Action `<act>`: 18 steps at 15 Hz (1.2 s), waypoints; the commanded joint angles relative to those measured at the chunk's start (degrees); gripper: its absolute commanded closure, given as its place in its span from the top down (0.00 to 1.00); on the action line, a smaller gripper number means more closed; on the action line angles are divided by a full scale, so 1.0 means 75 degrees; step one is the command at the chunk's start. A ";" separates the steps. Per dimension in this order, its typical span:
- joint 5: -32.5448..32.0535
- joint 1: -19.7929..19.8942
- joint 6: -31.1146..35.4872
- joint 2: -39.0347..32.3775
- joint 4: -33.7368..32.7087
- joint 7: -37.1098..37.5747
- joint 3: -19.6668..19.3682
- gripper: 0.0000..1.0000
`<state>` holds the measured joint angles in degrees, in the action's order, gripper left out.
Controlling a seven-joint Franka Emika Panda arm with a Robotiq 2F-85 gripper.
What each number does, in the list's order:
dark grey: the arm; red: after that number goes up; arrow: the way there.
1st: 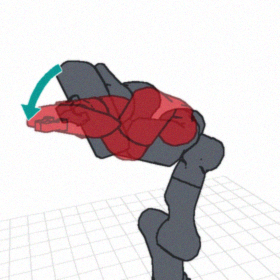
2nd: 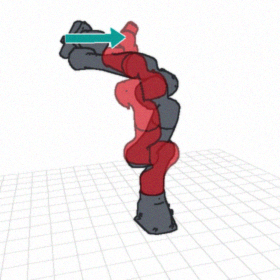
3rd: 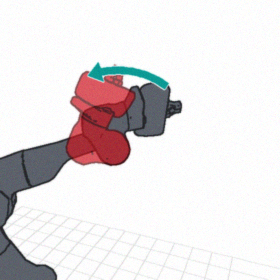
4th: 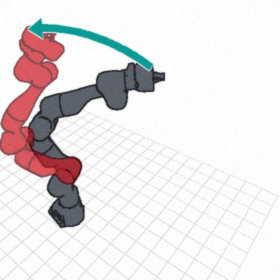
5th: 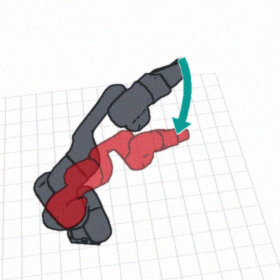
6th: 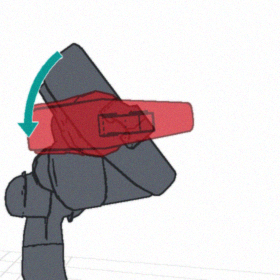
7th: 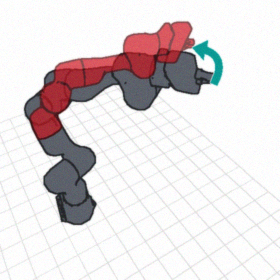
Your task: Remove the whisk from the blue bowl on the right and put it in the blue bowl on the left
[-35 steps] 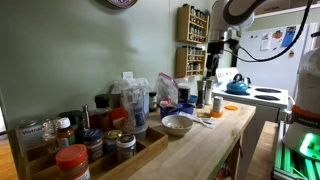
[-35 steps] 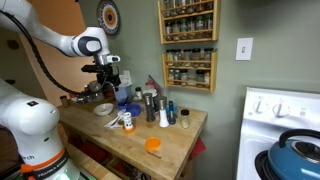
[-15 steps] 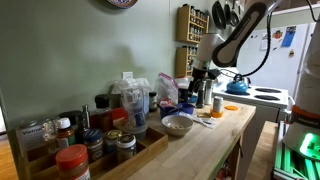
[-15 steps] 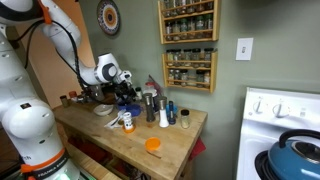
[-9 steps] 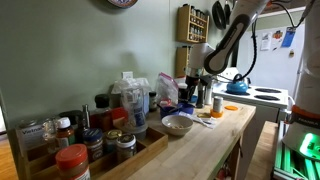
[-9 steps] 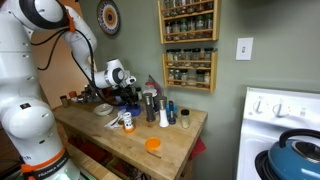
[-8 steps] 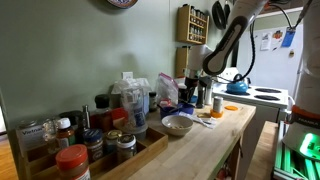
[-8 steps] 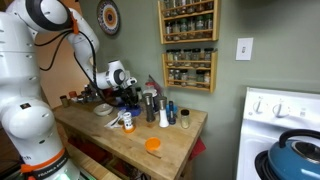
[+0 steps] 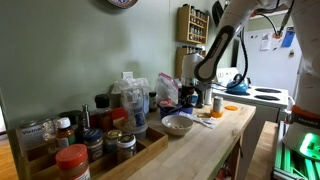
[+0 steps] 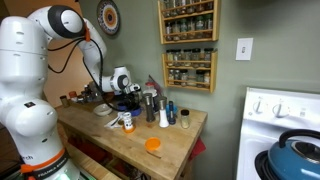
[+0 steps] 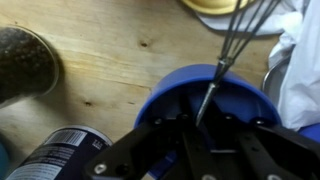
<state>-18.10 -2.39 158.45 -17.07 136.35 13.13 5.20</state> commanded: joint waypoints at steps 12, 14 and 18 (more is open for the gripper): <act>0.1087 -0.0473 -0.0211 0.2554 0.0991 -0.1300 0.0014 0.02; 0.1664 -0.0716 -0.0618 0.2832 0.1174 -0.2209 0.0350 0.02; 0.1954 -0.1210 -0.1576 0.2841 0.1069 -0.3057 0.0791 0.02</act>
<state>-3.18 -9.54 150.87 3.34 143.97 -5.77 9.73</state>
